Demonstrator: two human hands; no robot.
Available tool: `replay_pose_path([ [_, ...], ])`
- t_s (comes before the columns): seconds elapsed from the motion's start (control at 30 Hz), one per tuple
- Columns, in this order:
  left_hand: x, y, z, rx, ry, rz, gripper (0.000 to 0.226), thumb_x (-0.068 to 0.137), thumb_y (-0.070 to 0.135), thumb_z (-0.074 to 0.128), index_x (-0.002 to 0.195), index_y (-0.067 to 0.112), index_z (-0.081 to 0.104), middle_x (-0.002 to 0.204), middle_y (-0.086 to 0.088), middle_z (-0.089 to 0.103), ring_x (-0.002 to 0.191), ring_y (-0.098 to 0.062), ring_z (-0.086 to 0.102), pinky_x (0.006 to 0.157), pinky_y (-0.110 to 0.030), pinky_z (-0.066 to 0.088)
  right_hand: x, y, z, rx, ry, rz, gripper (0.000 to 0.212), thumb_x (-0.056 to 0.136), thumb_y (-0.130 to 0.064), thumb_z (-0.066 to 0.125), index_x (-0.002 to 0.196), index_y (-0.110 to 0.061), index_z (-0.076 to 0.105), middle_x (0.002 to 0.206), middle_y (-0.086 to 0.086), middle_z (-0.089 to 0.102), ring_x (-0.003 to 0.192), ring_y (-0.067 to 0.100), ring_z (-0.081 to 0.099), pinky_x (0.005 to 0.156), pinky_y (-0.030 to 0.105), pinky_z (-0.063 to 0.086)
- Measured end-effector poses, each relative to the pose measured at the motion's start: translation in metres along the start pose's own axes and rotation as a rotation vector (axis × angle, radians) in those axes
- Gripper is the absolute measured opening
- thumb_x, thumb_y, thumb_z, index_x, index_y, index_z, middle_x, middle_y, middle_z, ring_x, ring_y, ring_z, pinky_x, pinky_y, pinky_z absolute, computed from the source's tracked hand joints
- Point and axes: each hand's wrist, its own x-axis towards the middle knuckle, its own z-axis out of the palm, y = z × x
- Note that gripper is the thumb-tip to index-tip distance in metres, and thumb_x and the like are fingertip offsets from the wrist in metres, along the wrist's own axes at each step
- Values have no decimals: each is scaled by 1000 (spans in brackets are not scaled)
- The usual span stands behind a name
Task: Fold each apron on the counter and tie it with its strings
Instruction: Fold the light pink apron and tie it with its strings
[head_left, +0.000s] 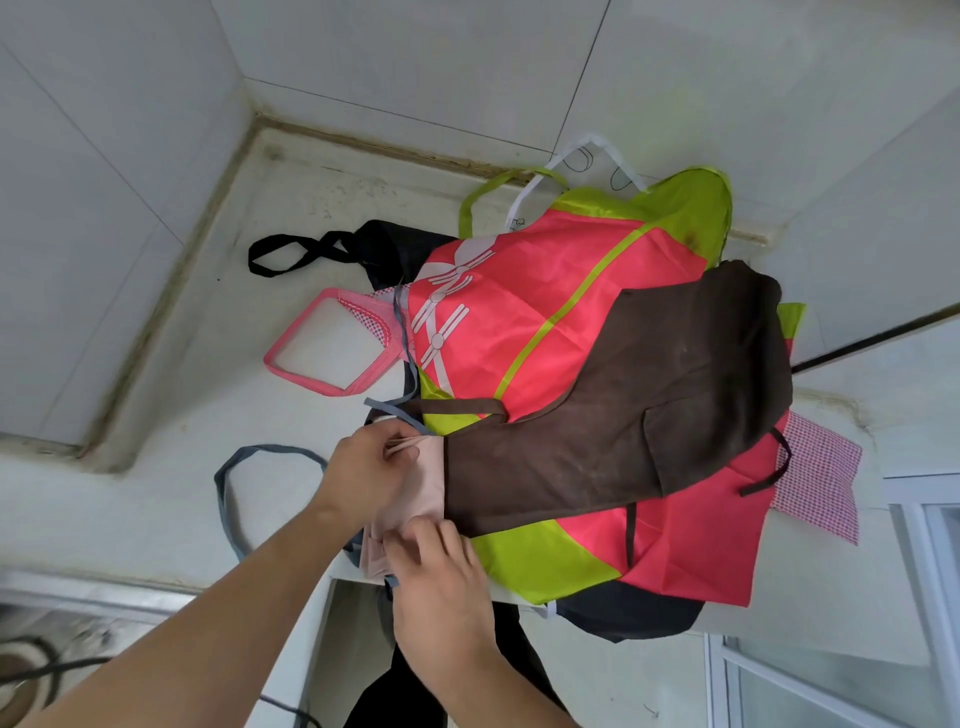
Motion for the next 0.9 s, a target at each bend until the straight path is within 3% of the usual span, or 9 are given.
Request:
replay_pose_path([
  [0.13, 2, -2, -9, 42, 47, 114, 15, 97, 21, 71, 107, 30, 78, 101, 13, 76, 90, -6, 62, 75, -5, 38, 5, 4, 0, -12, -48, -30, 57, 71, -26, 69, 127, -28, 60, 114, -6, 54, 102, 24, 56, 81, 34, 54],
  [0.27, 3, -3, -9, 51, 177, 181, 25, 94, 13, 73, 117, 21, 73, 111, 3, 68, 98, -17, 63, 91, -28, 53, 3, -3, -11, 42, -92, -17, 66, 81, -46, 56, 143, -29, 41, 130, -4, 43, 120, 24, 43, 97, 40, 46],
  [0.37, -11, -2, -8, 107, 388, 266, 22, 89, 2, 70, 107, 13, 61, 107, -3, 56, 94, -23, 55, 77, -39, 54, 2, -3, -15, 84, -151, 18, 74, 81, -53, 51, 150, -33, 31, 136, -5, 37, 126, 23, 39, 105, 40, 41],
  [0.43, -21, -10, -4, 133, 314, 336, 21, 89, 2, 68, 98, 18, 58, 99, 2, 53, 84, -19, 54, 68, -38, 52, 6, 0, -16, 148, -175, 38, 65, 81, -48, 50, 144, -34, 40, 134, -6, 38, 125, 22, 40, 106, 38, 42],
  [0.53, -34, -30, 6, 102, 28, 385, 20, 92, 14, 63, 105, 28, 56, 104, 11, 54, 89, -9, 56, 79, -33, 54, 25, 8, -26, 328, -142, 167, 30, 85, -31, 49, 112, -23, 59, 121, -5, 47, 117, 22, 50, 99, 38, 50],
  [0.6, -41, -43, 13, 112, -77, 427, 37, 87, 26, 60, 123, 24, 55, 121, 8, 51, 105, -13, 53, 92, -33, 51, 37, 19, -32, 330, -94, 215, 33, 88, -21, 51, 120, -23, 57, 124, -4, 48, 115, 23, 52, 96, 39, 50],
  [0.67, -44, -52, 16, 184, -145, 437, 59, 87, 37, 60, 143, 24, 47, 141, 7, 43, 124, -16, 46, 107, -34, 44, 44, 31, -33, 246, -159, 163, 46, 90, -18, 59, 134, -26, 48, 134, -7, 41, 122, 22, 47, 98, 40, 49],
  [0.8, -49, -71, 20, 359, -100, 486, 81, 89, 33, 74, 159, 22, 34, 158, 3, 35, 144, -21, 38, 118, -39, 39, 63, 37, -39, 243, -294, 200, 48, 90, -18, 67, 131, -27, 43, 133, -6, 36, 124, 23, 50, 92, 41, 49],
  [0.9, -52, -77, 24, 506, 17, 543, 73, 99, 46, 54, 162, 19, 30, 160, 1, 38, 146, -21, 38, 119, -45, 38, 79, 36, -43, 374, -199, 388, 37, 91, -10, 59, 123, -16, 43, 132, 4, 41, 117, 31, 56, 91, 38, 45],
])
